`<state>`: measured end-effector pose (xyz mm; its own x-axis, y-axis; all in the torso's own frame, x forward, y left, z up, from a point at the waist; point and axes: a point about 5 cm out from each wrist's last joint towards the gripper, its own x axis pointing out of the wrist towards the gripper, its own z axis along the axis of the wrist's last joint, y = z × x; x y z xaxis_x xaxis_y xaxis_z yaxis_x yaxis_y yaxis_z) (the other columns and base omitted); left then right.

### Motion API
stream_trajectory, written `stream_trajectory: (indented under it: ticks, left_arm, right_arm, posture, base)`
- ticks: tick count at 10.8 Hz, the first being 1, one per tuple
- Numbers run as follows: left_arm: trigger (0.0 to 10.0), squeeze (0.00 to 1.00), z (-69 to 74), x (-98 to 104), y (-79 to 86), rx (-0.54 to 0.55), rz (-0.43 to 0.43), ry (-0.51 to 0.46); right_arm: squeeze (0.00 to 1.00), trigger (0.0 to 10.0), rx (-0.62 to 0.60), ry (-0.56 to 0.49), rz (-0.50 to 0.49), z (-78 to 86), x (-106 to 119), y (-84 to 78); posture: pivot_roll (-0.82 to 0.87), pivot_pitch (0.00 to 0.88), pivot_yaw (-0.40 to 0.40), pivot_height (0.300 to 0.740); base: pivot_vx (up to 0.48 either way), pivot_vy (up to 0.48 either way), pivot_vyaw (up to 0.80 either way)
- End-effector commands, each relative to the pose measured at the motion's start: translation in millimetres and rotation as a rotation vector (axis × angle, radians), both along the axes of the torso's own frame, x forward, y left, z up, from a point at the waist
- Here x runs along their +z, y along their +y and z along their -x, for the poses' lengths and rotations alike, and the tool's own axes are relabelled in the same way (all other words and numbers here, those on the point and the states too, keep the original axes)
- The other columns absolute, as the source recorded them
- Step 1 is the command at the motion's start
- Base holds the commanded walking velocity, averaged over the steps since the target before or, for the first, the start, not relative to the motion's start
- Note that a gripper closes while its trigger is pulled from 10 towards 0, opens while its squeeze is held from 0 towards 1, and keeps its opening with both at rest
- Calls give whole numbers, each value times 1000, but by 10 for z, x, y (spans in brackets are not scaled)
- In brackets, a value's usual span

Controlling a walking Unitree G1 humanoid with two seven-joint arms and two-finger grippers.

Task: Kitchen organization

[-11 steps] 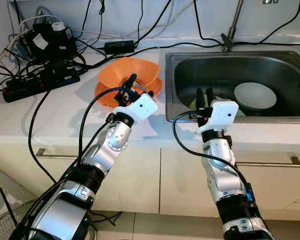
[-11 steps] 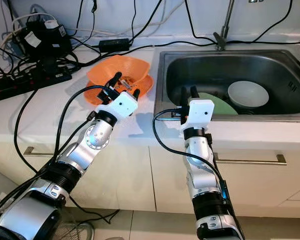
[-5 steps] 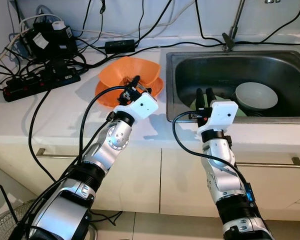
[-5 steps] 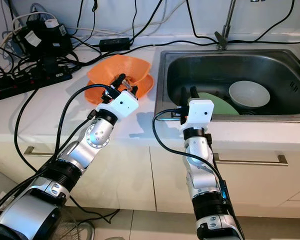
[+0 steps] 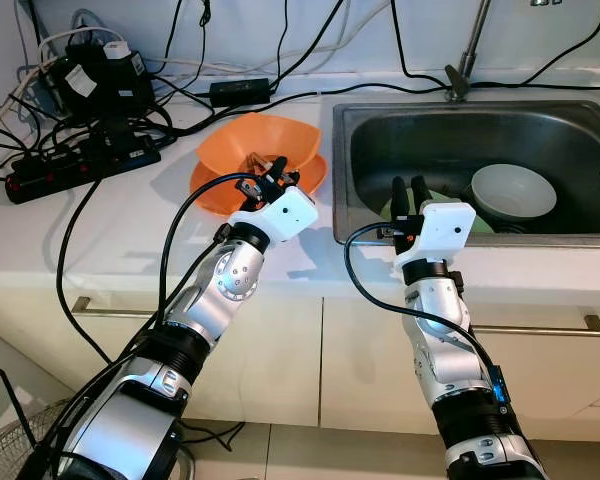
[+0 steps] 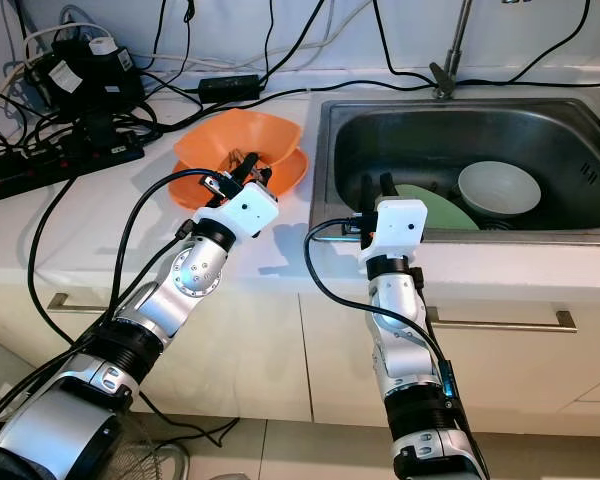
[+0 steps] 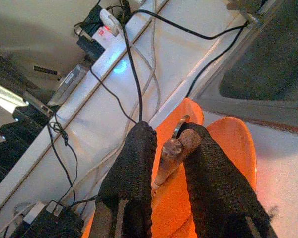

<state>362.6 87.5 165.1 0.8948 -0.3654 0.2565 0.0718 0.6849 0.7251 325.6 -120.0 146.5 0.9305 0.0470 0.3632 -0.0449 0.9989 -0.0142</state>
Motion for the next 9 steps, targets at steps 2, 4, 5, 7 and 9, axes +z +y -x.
stream_trajectory:
  ticks: [2, 4, 5, 7, 9]
  left_arm:
    - [0, 0, 9, 185, -54, -30, -19, -85]
    - [4314, 0, 23, 246, -80, -37, -24, -113]
    - [10000, 0, 31, 290, -93, -42, -39, -135]
    - [10000, 0, 60, 383, -135, -58, -58, -176]
    - [10000, 0, 86, 450, -167, -70, -75, -217]
  right_arm:
    - [0, 10000, 1, 15, 4, 0, -29, 12]
    - [0, 10000, 3, 17, 4, -3, -29, 15]
    - [0, 10000, 4, 17, 4, -6, -27, 19]
    - [0, 10000, 5, 18, 3, -10, -27, 26]
    - [0, 10000, 4, 20, 3, -9, -33, 28]
  posture:
    - [56, 0, 78, 740]
    - [58, 0, 76, 740]
    - [59, 0, 76, 740]
    - [58, 0, 80, 740]
    - [57, 0, 80, 740]
  base:
    - [0, 0, 0]
    - [0, 0, 0]
    - [0, 0, 0]
    - [0, 0, 0]
    - [0, 0, 0]
